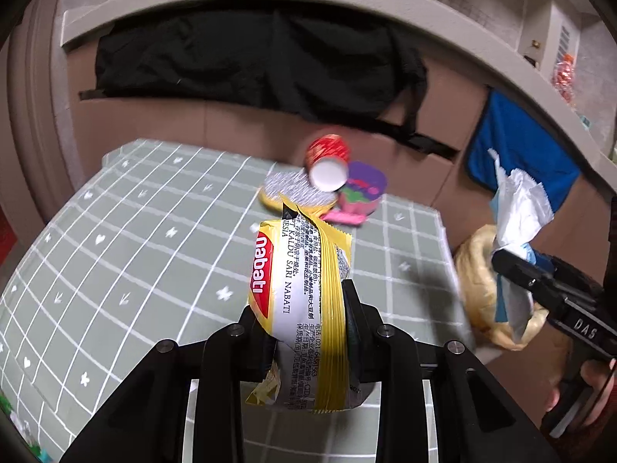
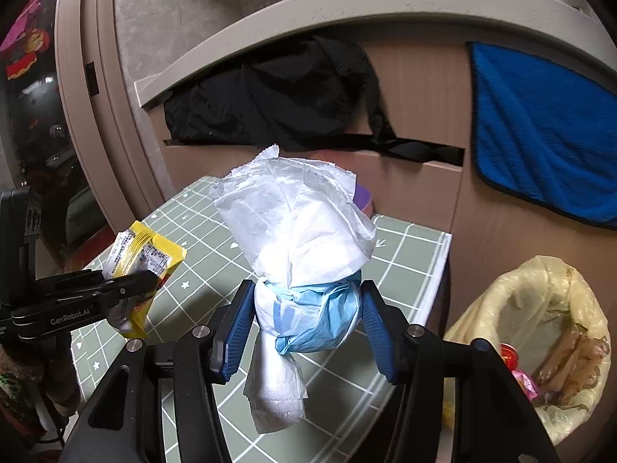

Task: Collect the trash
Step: 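Lift the wafer pack and tissue bundle and carry them over the bin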

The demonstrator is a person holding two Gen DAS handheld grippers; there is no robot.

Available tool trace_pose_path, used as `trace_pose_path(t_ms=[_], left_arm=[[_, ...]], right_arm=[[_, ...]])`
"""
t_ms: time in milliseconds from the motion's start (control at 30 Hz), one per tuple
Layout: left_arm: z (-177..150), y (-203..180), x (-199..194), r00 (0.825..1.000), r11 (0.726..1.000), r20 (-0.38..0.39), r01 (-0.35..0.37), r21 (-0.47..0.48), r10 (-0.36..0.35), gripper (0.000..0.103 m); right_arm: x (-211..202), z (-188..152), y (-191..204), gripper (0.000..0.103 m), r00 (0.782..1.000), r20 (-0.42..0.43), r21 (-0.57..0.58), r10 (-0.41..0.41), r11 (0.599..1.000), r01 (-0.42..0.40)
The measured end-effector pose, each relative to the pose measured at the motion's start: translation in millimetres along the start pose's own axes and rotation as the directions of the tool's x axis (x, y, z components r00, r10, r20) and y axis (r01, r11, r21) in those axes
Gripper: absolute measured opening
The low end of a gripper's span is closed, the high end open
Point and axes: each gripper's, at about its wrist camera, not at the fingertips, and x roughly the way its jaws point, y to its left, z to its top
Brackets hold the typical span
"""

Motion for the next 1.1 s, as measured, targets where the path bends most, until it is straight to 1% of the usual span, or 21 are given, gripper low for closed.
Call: trace_pose_path(t_ms=[100, 167, 400, 500, 700, 833, 967, 1100], left_arm=[[10, -21, -10, 0.998, 0.999, 0.050, 0.024, 0.040, -0.025, 0.031], [15, -34, -14, 0.997, 0.997, 0.069, 0.039, 0.061, -0.043, 0.031], [29, -82, -16, 0.989, 0.987, 0.092, 0.104, 0.123, -0.116, 0.031], [35, -107, -17, 0.981, 0.978, 0.107, 0.147, 0.146, -0.164, 0.031], [49, -167, -12, 0.960, 0.948, 0.118, 0.222, 0.229, -0.253, 0.031], [56, -208, -13, 0.937, 0.921, 0.150, 0.264, 0.286, -0.316, 0.031], [60, -237, -5, 0.922, 0.902, 0.148, 0.301, 0.311, -0.359, 0.031], [60, -258, 7, 0.915, 0.894, 0.131, 0.329, 0.305, -0.381, 0.031]], right_arm=[[-12, 1, -6, 0.052, 1.000, 0.023, 0.005, -0.011, 1.000, 0.011], [-21, 2, -11, 0.052, 0.999, 0.041, 0.010, -0.019, 1.000, 0.018], [-52, 4, -30, 0.052, 0.994, 0.095, 0.017, -0.061, 0.998, 0.060], [-71, 7, -43, 0.052, 0.987, 0.132, 0.025, -0.096, 0.995, 0.093], [-110, 11, -76, 0.052, 0.966, 0.197, 0.073, -0.170, 0.985, 0.158], [-137, 10, -100, 0.052, 0.944, 0.227, 0.109, -0.239, 0.970, 0.220], [-160, 6, -127, 0.052, 0.925, 0.242, 0.155, -0.293, 0.953, 0.261], [-177, 0, -151, 0.052, 0.910, 0.245, 0.197, -0.335, 0.936, 0.292]])
